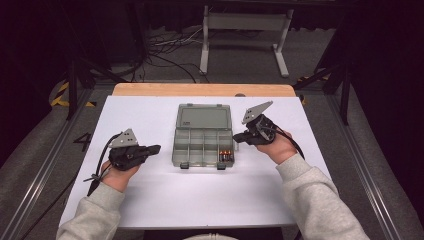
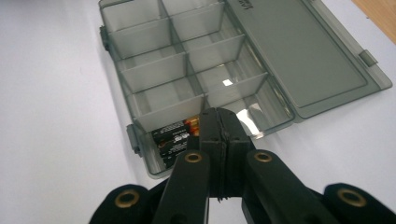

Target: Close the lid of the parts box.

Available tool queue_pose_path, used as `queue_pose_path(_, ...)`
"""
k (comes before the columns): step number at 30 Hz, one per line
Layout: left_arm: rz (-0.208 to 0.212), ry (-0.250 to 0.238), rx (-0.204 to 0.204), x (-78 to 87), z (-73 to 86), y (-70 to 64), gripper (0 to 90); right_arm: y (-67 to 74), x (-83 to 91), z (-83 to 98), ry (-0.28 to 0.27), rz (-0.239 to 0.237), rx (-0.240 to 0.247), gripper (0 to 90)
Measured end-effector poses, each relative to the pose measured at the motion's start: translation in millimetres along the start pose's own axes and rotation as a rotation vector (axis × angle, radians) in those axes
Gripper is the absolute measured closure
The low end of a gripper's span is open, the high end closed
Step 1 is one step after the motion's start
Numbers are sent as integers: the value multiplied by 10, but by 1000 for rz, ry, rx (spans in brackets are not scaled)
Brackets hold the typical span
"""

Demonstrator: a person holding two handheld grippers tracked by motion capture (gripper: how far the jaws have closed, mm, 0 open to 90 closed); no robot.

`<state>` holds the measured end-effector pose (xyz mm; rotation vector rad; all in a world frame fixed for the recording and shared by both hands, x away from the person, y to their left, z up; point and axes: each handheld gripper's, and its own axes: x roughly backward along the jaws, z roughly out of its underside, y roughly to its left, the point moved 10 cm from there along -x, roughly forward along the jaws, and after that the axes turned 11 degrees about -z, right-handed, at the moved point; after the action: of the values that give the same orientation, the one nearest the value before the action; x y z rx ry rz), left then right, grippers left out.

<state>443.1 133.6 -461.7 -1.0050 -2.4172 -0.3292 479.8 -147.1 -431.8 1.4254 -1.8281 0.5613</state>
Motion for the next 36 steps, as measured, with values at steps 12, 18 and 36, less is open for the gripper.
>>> queue_pose_path(12,-23,117,93,-224,-120,272,895,-265,-6,-37,-29,72,-88,900)
queue_pose_path(18,-34,150,91,-336,-230,362,895,-445,-41,-34,-29,91,-130,900)
queue_pose_path(36,-75,237,65,-709,-501,600,895,-802,-76,-102,-46,125,-175,900)
